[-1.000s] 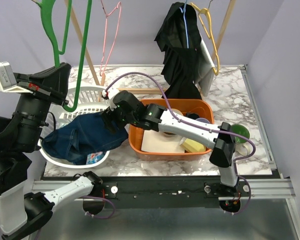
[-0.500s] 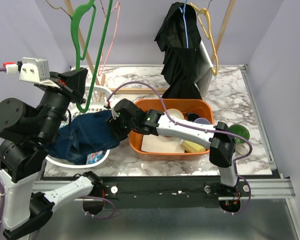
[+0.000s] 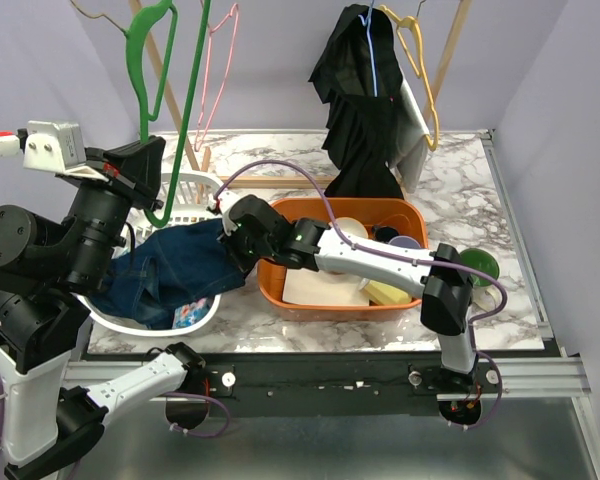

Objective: Remove the skirt from the hanger

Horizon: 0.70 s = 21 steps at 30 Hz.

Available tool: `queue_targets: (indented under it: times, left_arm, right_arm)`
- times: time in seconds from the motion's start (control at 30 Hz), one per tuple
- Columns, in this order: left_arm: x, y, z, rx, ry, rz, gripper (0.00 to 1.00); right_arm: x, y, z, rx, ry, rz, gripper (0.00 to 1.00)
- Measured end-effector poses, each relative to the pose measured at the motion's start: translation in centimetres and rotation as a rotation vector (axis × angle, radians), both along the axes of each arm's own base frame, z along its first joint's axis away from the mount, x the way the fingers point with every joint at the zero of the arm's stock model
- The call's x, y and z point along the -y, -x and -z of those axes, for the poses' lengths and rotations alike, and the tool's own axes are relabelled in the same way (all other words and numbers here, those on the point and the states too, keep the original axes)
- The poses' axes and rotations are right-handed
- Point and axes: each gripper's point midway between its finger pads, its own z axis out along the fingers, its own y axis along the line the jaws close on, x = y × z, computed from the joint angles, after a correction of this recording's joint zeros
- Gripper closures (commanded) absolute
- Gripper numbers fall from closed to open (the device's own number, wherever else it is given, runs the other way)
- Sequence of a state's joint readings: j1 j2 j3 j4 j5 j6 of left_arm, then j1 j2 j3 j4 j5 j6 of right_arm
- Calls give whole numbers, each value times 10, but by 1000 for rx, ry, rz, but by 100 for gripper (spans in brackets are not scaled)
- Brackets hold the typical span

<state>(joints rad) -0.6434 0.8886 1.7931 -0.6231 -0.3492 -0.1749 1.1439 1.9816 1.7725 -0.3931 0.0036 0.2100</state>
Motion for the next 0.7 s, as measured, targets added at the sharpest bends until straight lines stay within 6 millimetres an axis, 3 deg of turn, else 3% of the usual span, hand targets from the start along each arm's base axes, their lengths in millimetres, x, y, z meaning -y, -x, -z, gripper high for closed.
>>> queue_targets:
  times: [0.17, 0.3, 0.43, 0.53, 0.6, 0.7]
  left_arm:
    - [-1, 0, 0, 2, -5, -5, 100]
    - [-1, 1, -1, 4, -4, -5, 100]
    - [-4, 4, -7, 18, 5, -5, 100]
    - [-5, 6, -10, 26, 9, -6, 100]
    - [-6, 7, -11, 28, 10, -6, 100]
    - [-6, 6, -11, 29, 5, -8, 100]
  right_arm:
    - [-2, -2, -22, 19, -30, 4, 99]
    - [-14, 0, -63, 43, -133, -30, 99]
    - [-39, 9, -109, 68, -309, -122, 99]
    - [-61, 16, -132, 74, -454, -194, 99]
    - [-78, 19, -139, 69, -549, -231, 99]
    - [-102, 19, -124, 22, -629, -255, 94]
